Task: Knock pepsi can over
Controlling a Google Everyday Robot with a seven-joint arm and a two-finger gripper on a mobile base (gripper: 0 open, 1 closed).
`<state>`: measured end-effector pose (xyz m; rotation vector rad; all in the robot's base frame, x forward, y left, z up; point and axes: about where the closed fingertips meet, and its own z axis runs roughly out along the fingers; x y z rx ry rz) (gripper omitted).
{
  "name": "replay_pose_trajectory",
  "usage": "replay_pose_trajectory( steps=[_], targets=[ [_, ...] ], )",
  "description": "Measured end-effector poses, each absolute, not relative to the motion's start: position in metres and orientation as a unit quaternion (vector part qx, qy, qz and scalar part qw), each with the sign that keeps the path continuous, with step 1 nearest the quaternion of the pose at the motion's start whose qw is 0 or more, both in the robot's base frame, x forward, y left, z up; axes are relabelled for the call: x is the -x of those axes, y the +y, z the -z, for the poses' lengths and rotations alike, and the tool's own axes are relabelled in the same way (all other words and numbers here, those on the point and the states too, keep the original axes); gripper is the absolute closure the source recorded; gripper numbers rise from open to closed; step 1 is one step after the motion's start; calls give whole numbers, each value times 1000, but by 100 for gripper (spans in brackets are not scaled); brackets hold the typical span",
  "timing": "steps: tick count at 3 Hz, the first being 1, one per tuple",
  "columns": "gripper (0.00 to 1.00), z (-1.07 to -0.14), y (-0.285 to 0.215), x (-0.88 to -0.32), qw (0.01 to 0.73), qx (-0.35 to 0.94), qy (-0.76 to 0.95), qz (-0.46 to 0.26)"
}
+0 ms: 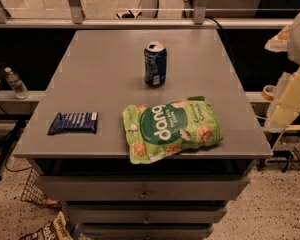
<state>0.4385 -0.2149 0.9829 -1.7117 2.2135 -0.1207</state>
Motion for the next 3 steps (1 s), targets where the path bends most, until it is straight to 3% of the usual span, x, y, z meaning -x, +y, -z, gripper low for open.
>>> replay_pose_trajectory(
  steps=[2, 3],
  targets=[
    [0, -984, -211, -459, 206, 587, 783, 24],
    [0, -983, -190, -510, 291, 554, 780, -35]
  ],
)
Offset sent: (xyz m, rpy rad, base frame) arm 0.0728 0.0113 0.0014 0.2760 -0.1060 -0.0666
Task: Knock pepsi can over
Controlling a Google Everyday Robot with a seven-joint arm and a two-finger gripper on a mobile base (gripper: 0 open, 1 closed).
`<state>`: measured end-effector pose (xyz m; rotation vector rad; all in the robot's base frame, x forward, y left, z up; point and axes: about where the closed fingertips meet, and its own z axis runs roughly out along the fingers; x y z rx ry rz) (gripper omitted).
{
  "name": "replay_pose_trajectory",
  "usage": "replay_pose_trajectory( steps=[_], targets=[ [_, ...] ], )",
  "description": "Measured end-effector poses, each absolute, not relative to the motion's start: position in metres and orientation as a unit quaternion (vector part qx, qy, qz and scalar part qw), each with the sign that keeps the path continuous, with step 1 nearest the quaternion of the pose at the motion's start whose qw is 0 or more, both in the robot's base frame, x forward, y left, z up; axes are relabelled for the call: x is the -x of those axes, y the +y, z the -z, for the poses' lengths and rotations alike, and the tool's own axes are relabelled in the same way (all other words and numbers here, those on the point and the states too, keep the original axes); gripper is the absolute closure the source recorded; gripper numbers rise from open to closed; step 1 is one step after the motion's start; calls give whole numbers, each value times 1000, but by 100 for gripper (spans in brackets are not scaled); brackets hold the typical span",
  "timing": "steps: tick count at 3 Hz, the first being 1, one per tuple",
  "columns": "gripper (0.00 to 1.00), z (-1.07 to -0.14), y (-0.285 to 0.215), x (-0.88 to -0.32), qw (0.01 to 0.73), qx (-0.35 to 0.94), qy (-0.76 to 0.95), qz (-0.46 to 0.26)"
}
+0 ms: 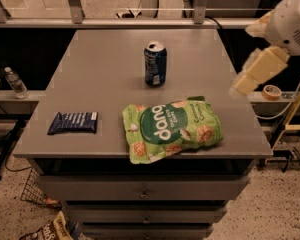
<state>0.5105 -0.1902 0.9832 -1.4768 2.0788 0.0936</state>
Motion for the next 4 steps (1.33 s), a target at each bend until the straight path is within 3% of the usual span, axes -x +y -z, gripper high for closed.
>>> replay_pose_trajectory(
  steps=[2, 4],
  targets=[
    [0, -970, -134, -599, 411, 453, 777, -149],
    [0, -958, -90, -642, 454, 425, 760, -190]
  ],
)
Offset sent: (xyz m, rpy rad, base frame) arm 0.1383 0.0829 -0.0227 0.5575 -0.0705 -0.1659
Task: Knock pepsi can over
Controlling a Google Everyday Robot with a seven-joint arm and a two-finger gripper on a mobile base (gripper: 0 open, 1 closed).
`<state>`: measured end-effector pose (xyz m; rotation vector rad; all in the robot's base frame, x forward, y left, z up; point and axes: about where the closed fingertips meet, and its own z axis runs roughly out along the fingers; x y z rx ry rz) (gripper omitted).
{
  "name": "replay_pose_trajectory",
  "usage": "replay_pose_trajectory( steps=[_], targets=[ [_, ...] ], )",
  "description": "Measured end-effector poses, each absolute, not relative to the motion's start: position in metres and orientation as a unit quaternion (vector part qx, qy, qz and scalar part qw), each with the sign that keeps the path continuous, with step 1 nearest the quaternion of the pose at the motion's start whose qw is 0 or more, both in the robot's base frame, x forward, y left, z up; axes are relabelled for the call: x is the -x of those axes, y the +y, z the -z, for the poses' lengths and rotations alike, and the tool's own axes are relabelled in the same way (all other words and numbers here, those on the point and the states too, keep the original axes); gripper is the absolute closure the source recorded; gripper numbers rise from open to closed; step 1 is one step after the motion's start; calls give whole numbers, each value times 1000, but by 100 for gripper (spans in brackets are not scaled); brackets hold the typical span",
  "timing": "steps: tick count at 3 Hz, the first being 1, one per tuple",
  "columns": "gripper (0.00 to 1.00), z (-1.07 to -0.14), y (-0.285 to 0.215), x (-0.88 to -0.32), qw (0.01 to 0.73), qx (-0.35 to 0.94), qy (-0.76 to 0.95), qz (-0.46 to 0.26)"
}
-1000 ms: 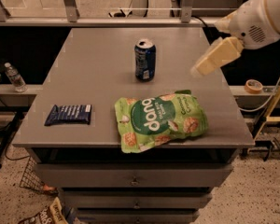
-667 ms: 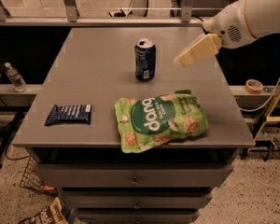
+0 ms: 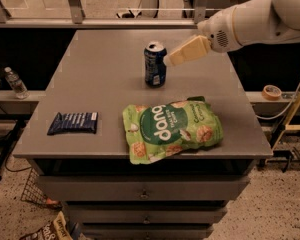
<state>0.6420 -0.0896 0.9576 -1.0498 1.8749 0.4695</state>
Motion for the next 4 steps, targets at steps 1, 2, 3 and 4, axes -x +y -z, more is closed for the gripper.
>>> replay_pose_trajectory(
  steps=[1, 2, 3, 4],
  targets=[
    [0, -945, -64, -655, 447, 442, 757, -180],
    [0, -931, -50, -666, 438, 451, 759, -171],
    [0, -918, -34, -677, 429, 461, 758, -169],
    [0, -914, -27, -682, 424, 468, 757, -168]
  ],
)
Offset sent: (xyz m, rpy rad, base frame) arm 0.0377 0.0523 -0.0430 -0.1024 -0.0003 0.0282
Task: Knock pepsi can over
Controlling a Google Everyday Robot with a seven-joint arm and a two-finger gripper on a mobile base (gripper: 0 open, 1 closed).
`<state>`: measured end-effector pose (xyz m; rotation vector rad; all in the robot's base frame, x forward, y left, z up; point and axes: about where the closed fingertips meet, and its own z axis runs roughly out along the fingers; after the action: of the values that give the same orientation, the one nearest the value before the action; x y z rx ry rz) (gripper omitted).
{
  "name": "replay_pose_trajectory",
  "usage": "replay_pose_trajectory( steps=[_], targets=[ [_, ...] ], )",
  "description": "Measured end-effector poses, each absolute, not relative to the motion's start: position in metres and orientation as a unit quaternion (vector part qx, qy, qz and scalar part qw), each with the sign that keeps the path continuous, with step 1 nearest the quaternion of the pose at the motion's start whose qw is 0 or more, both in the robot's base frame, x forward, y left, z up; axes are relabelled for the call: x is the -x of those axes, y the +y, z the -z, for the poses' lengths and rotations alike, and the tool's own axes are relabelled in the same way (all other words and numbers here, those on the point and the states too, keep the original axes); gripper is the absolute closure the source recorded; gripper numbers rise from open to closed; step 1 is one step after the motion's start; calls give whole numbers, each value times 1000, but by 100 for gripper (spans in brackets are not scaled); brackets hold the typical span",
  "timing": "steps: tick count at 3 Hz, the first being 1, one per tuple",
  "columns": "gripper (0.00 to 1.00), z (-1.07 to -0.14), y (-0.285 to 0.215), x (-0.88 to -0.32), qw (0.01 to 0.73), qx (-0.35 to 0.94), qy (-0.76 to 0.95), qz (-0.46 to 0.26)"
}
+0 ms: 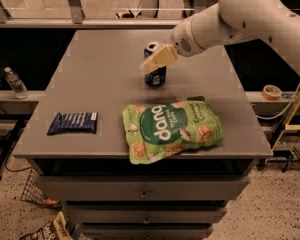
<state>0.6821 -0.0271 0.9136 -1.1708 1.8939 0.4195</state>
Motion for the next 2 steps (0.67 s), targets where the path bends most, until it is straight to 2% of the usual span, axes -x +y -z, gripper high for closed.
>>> replay_pose_trajectory(
  steps=[1, 2],
  targets=[
    [18, -908, -20, -685, 419, 472, 757, -170],
    [42, -906, -16, -684, 411, 480, 758, -159]
  ],
)
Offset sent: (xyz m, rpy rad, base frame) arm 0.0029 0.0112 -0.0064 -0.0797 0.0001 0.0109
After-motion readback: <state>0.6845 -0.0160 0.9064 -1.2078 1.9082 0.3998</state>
